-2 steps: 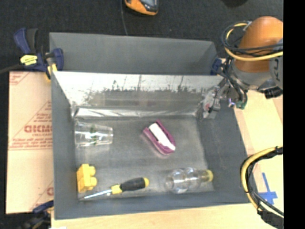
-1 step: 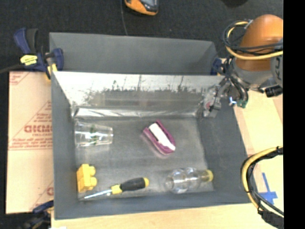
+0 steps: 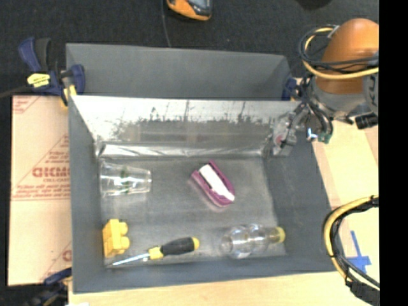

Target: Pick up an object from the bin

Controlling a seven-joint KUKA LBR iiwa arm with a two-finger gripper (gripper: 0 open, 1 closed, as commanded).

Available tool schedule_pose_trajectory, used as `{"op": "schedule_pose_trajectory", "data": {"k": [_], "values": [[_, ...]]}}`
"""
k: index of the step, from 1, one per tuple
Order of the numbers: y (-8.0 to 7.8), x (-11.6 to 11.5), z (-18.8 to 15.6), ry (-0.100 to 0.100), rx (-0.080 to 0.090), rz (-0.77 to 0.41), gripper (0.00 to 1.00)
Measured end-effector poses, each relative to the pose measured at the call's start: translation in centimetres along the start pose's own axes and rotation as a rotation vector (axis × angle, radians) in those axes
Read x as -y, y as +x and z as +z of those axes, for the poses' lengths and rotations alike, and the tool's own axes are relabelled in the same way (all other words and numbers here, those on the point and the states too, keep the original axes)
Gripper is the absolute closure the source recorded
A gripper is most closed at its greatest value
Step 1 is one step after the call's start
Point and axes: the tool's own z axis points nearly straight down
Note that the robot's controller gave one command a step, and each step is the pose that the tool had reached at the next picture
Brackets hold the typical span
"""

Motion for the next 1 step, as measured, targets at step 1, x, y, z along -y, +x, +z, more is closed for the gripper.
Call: {"op": "schedule_pose_trajectory", "data": {"k": [1], "values": [[0.00, 0.00, -1.61, 0.000, 0.000, -0.001, 1.00]]}}
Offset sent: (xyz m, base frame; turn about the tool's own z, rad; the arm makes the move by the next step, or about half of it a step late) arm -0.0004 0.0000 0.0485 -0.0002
